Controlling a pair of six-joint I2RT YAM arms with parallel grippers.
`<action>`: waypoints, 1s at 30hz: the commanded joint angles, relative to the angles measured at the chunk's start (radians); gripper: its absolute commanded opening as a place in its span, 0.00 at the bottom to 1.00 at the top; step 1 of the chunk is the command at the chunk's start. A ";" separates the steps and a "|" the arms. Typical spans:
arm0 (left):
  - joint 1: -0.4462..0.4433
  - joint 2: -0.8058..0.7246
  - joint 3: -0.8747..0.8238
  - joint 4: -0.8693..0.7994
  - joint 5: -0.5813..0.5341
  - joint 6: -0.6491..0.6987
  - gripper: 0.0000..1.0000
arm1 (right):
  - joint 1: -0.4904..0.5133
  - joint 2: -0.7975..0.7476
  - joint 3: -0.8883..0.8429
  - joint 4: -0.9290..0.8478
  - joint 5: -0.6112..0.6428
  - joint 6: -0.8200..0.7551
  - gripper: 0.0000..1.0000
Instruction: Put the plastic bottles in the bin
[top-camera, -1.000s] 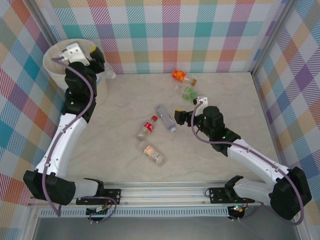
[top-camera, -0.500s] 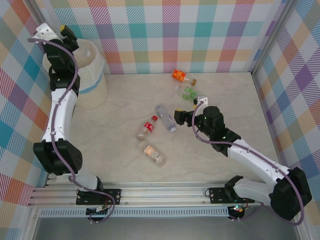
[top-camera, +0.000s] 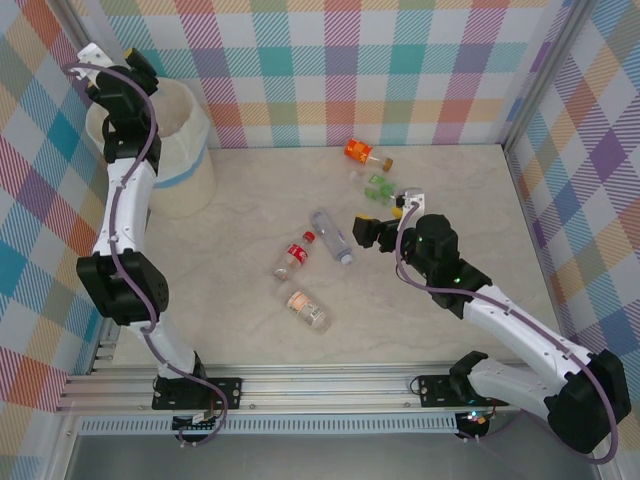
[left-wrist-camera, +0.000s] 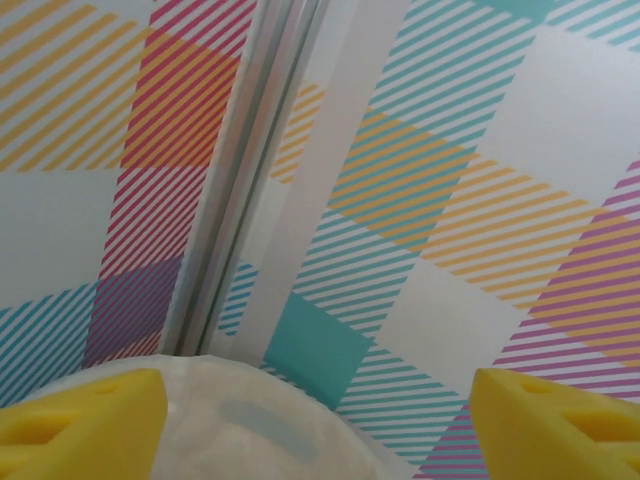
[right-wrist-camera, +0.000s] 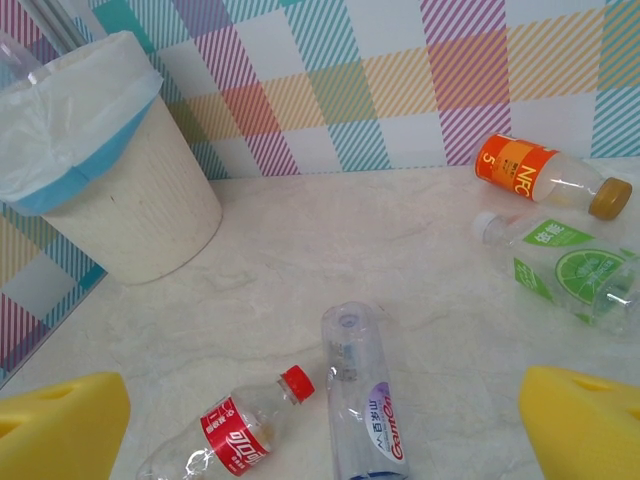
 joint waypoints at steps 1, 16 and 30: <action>0.021 0.076 0.170 -0.161 0.016 -0.012 0.95 | 0.005 -0.019 -0.012 -0.004 0.013 0.010 1.00; 0.024 0.287 0.818 -0.753 0.113 -0.015 1.00 | 0.005 0.042 0.000 -0.038 0.042 -0.022 0.99; -0.023 -0.064 0.045 -0.447 0.268 -0.109 1.00 | -0.122 0.335 0.194 -0.217 -0.076 -0.182 1.00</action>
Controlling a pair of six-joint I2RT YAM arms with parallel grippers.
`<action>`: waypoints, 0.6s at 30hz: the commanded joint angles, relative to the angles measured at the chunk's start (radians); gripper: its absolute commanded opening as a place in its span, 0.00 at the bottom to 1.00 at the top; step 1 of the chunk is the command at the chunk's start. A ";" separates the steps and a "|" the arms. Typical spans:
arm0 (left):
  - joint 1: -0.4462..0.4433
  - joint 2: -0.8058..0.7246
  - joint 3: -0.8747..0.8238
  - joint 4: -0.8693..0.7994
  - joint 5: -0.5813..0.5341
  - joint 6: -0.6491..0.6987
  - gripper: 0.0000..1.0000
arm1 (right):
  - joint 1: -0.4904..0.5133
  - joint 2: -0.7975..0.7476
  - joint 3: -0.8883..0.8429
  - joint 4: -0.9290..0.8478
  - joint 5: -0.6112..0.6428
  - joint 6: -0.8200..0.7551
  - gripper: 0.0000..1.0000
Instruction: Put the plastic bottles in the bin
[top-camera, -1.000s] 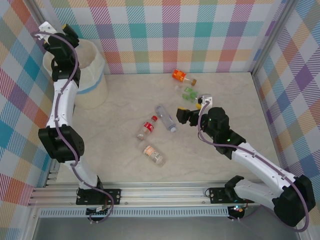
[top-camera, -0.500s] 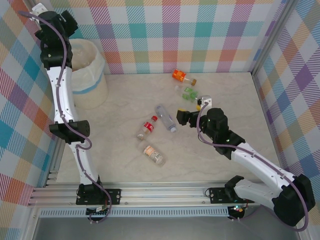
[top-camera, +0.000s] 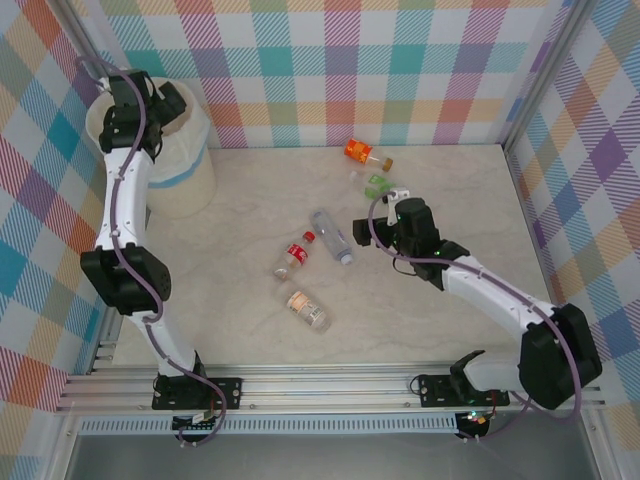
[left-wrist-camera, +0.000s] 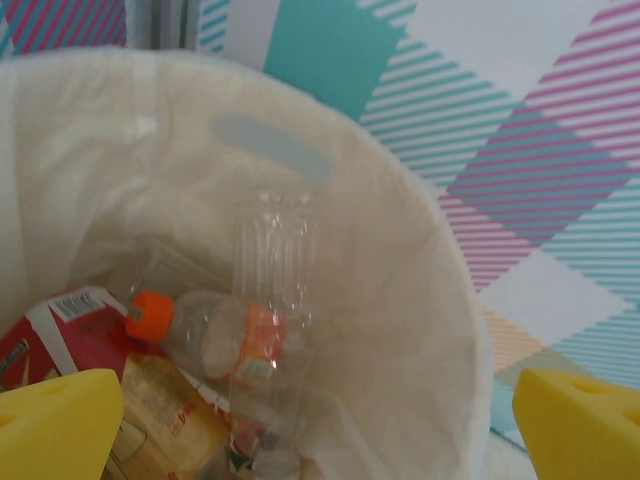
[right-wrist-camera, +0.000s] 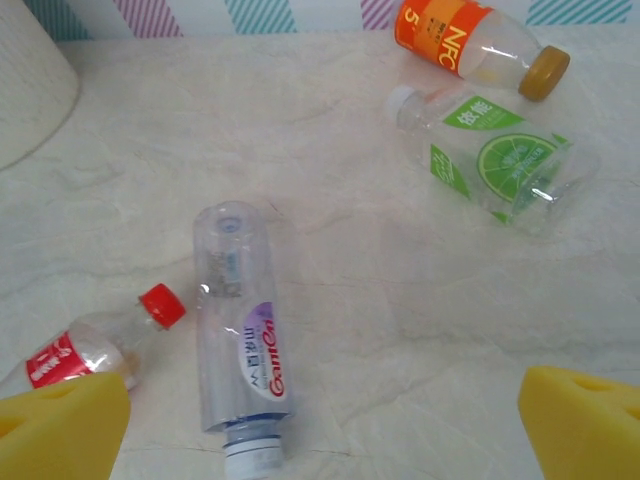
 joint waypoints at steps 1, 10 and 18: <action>-0.011 -0.116 -0.088 0.148 0.045 -0.014 1.00 | -0.035 0.076 0.084 -0.060 -0.083 -0.097 1.00; -0.010 -0.299 -0.324 0.316 0.074 -0.088 1.00 | -0.159 0.388 0.373 -0.261 -0.176 -0.284 1.00; -0.010 -0.528 -0.525 0.411 0.131 -0.126 1.00 | -0.214 0.611 0.627 -0.447 -0.113 -0.487 1.00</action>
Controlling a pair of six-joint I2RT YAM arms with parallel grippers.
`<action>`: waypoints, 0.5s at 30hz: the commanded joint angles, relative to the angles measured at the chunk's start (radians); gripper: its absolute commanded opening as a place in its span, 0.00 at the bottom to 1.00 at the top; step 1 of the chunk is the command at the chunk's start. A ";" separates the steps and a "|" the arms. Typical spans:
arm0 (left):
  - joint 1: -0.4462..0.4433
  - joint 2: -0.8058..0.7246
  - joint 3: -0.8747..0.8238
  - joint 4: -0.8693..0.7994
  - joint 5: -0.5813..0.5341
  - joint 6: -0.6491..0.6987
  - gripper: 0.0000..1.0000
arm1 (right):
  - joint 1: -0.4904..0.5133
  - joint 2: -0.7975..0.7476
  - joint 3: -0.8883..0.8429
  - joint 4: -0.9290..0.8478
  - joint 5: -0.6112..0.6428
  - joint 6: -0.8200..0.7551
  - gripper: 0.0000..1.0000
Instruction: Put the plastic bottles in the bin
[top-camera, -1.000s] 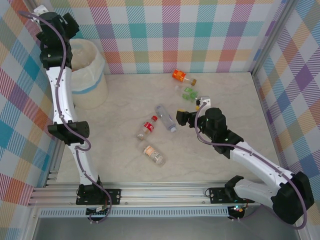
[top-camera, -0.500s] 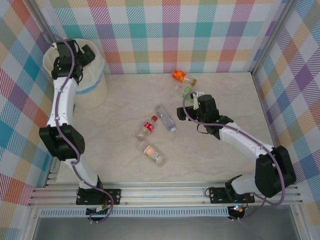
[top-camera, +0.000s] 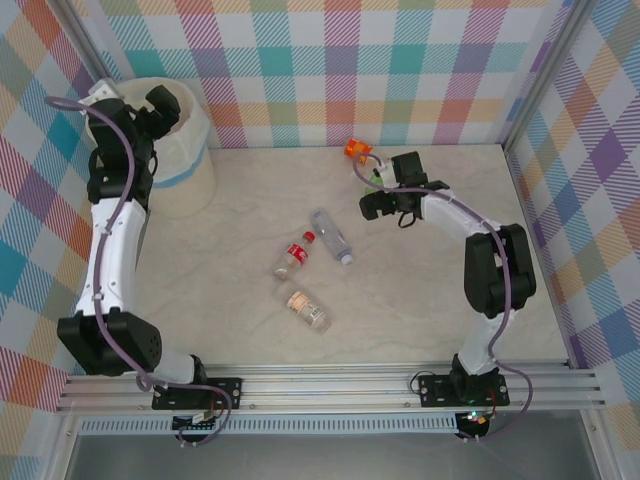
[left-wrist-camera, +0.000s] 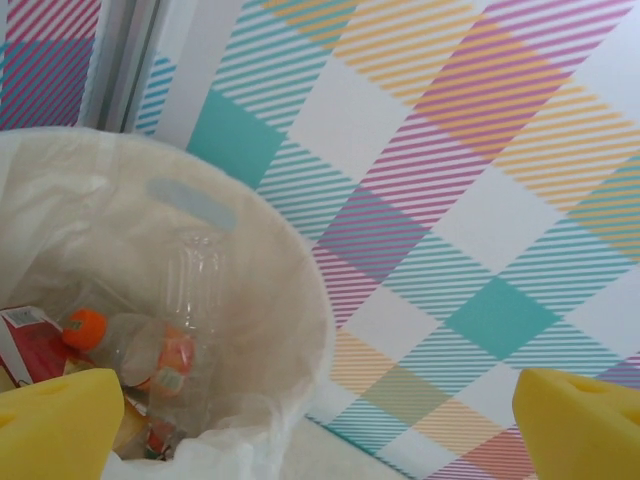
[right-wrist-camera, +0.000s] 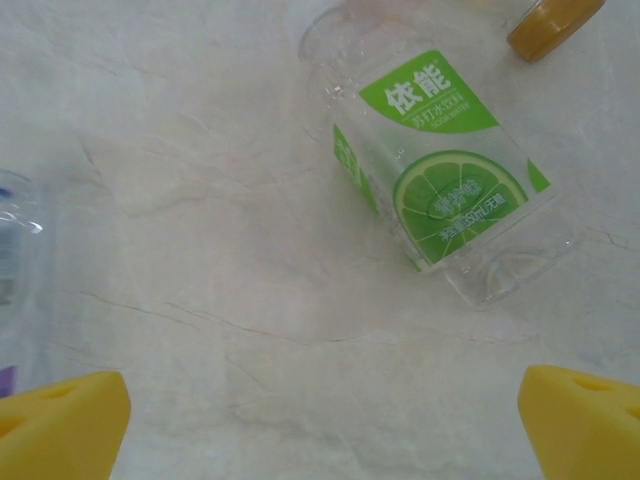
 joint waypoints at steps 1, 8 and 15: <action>-0.007 -0.123 -0.098 0.085 0.042 -0.044 1.00 | -0.018 0.066 0.100 -0.138 0.020 -0.139 1.00; -0.009 -0.343 -0.380 0.158 0.115 -0.210 1.00 | -0.051 0.217 0.272 -0.249 0.026 -0.214 1.00; -0.016 -0.482 -0.591 0.154 0.199 -0.336 1.00 | -0.085 0.329 0.421 -0.319 0.023 -0.243 1.00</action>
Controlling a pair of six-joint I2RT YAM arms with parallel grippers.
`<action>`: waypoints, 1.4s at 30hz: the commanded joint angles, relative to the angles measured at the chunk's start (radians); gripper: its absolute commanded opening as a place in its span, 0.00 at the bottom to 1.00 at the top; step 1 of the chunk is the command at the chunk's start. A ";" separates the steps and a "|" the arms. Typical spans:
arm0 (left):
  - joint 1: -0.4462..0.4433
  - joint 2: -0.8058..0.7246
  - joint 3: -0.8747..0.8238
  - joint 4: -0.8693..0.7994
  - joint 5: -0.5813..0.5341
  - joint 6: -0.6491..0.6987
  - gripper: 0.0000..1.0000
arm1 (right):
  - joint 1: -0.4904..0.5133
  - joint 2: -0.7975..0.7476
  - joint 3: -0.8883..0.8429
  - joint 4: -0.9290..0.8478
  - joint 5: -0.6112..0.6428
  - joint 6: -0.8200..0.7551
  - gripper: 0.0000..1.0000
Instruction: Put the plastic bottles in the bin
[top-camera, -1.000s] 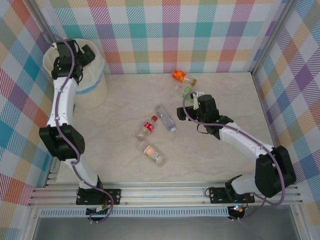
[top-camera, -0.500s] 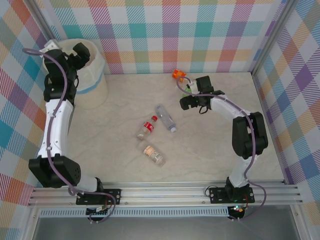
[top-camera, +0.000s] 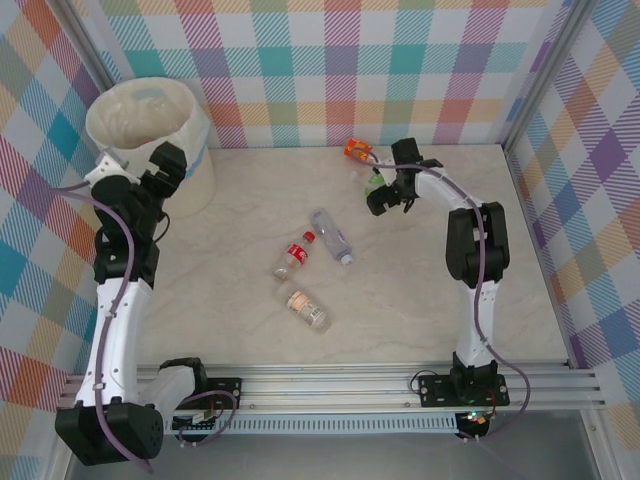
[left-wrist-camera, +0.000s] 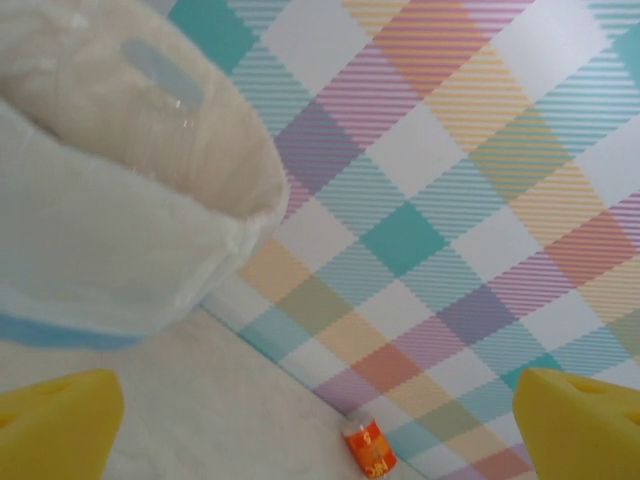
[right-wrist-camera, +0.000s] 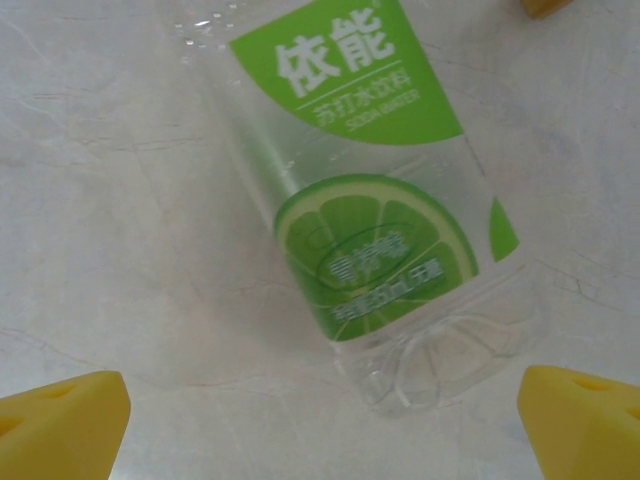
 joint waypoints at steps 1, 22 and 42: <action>-0.010 -0.067 -0.062 0.013 0.056 -0.079 1.00 | -0.014 0.056 0.084 -0.082 -0.002 -0.047 1.00; -0.031 -0.261 -0.349 -0.049 0.215 -0.152 1.00 | -0.019 0.263 0.332 -0.220 -0.151 -0.160 0.74; -0.211 -0.091 -0.323 0.062 0.172 -0.143 1.00 | 0.051 -0.370 -0.527 0.312 -0.344 0.193 0.51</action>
